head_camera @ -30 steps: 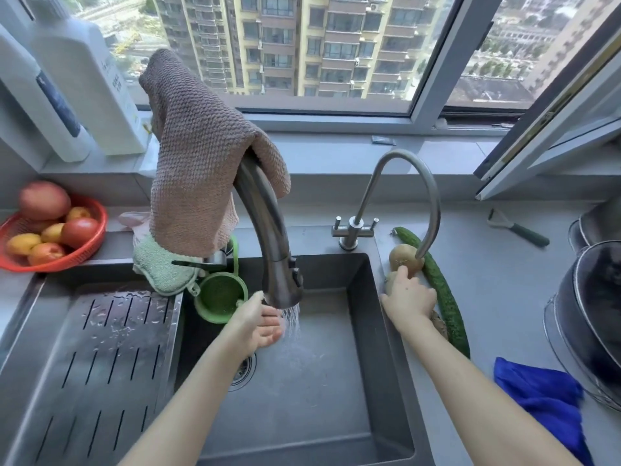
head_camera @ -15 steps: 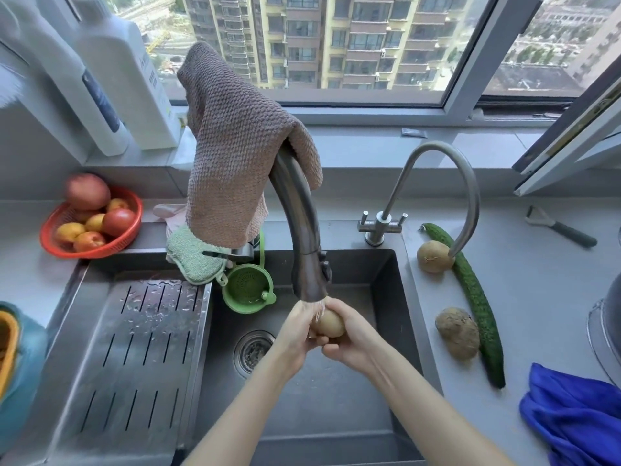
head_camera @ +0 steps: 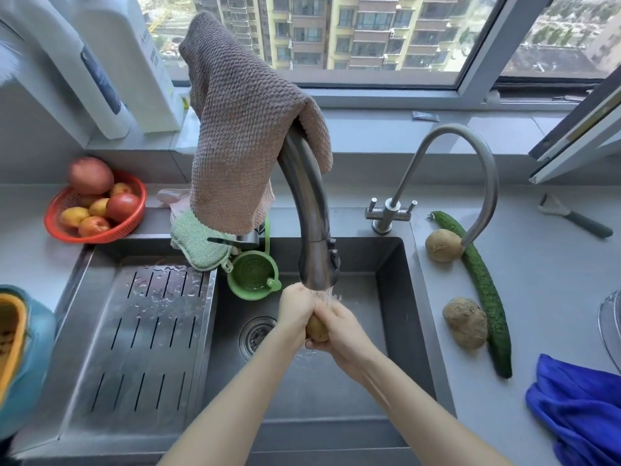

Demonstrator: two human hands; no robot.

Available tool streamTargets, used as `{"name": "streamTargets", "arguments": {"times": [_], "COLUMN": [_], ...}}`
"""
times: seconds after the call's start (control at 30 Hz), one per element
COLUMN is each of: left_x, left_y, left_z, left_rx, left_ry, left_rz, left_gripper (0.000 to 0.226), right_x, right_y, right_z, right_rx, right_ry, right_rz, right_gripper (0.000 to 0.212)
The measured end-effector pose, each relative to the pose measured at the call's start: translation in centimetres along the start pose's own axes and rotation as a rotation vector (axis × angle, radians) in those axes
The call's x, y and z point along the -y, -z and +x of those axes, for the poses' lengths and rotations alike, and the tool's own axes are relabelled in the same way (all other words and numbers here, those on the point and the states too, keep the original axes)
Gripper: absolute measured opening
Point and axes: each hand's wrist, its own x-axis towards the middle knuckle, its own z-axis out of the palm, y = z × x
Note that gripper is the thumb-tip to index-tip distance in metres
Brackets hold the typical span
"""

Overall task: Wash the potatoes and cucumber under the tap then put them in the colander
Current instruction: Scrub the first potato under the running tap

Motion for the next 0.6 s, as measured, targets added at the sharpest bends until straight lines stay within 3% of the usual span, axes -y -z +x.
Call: {"name": "streamTargets", "arguments": {"times": [0.13, 0.2, 0.3, 0.37, 0.47, 0.53, 0.6], "left_x": [2.1, 2.6, 1.8, 1.1, 0.9, 1.4, 2.5], "left_y": [-0.8, -1.0, -1.2, -1.2, -0.7, -0.8, -0.9], "left_z": [-1.4, -1.7, -1.3, -0.8, 0.1, -0.1, -0.6], "left_rx": [0.099, 0.076, -0.061, -0.102, -0.098, -0.080, -0.025], "left_ry": [-0.122, -0.173, -0.111, 0.049, 0.229, 0.108, -0.159], "left_rz": [0.132, 0.133, 0.005, -0.115, -0.197, -0.054, 0.120], "left_gripper": [0.025, 0.024, 0.034, 0.047, 0.039, 0.027, 0.024], "right_x": [1.4, 1.3, -0.1, -1.0, -1.6, -1.1, 0.1], "right_y": [0.4, 0.4, -0.5, -0.9, -0.5, -0.3, -0.4], "right_z": [0.9, 1.3, 1.3, 0.9, 1.1, 1.3, 1.5], "right_rx": [-0.260, -0.300, -0.416, -0.442, -0.428, -0.438, -0.409], "right_ry": [-0.258, -0.260, 0.013, 0.207, 0.289, 0.181, -0.053], "right_rz": [0.052, -0.020, -0.223, -0.410, -0.586, -0.463, -0.217], "right_gripper": [0.033, 0.032, 0.038, 0.037, 0.034, 0.035, 0.036]}}
